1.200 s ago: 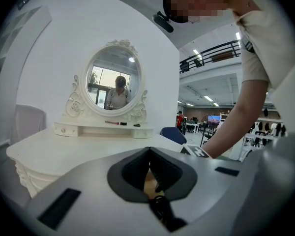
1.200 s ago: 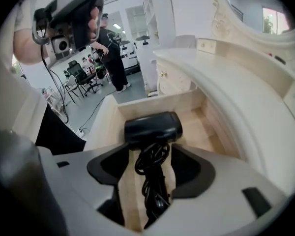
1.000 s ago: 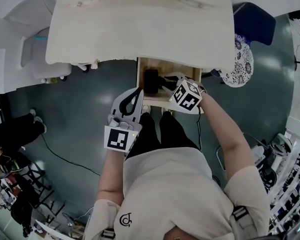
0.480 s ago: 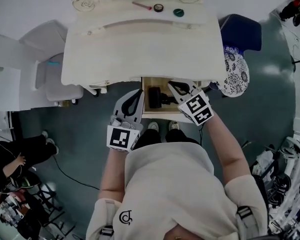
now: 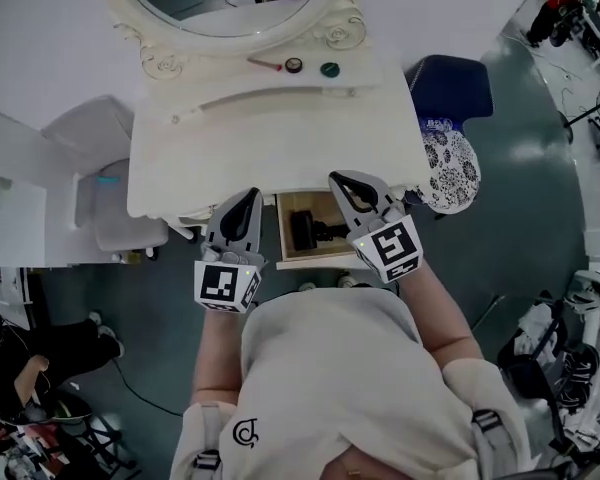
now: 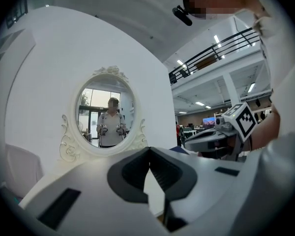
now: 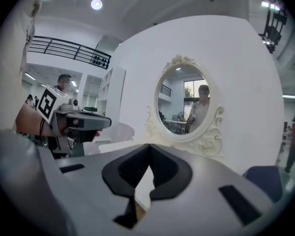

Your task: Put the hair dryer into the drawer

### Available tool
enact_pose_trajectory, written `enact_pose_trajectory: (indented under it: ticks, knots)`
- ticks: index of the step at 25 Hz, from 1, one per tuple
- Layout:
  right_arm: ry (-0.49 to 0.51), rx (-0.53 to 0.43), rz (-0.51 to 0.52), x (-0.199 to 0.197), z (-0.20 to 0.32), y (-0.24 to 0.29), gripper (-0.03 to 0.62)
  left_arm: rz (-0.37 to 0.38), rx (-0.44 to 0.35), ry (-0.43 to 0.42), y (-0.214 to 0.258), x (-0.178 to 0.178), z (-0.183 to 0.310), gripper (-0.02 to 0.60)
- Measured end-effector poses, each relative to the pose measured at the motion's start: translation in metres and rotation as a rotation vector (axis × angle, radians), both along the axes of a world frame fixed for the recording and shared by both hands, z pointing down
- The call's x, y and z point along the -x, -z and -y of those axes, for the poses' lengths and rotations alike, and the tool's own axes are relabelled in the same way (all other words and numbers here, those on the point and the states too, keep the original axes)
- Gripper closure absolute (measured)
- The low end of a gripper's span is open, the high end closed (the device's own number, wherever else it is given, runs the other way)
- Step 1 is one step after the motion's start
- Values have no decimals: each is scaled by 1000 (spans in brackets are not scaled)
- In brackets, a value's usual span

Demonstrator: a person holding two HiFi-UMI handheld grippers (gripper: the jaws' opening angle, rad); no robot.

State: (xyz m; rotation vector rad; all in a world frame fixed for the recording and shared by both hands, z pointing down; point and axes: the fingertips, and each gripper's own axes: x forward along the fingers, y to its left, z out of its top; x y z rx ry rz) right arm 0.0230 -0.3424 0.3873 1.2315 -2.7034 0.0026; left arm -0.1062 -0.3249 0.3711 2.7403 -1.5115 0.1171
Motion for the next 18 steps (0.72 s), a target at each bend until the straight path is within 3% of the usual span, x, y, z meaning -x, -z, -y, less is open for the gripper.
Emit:
enact_pose_trajectory:
  ticks: [6, 10, 14, 18]
  knots:
    - [-64, -94, 63, -18, 1, 52, 588, -89, -34, -20, 44, 0, 3, 569]
    - [-114, -119, 122, -34, 1, 69, 589, -28, -51, 0, 58, 3, 8, 569]
    - [-127, -138, 129, -39, -1, 75, 589, -46, -52, -7, 65, 1, 9, 569]
    - [-120, -150, 119, -41, -5, 78, 589, -9, -60, -20, 67, -8, 6, 569]
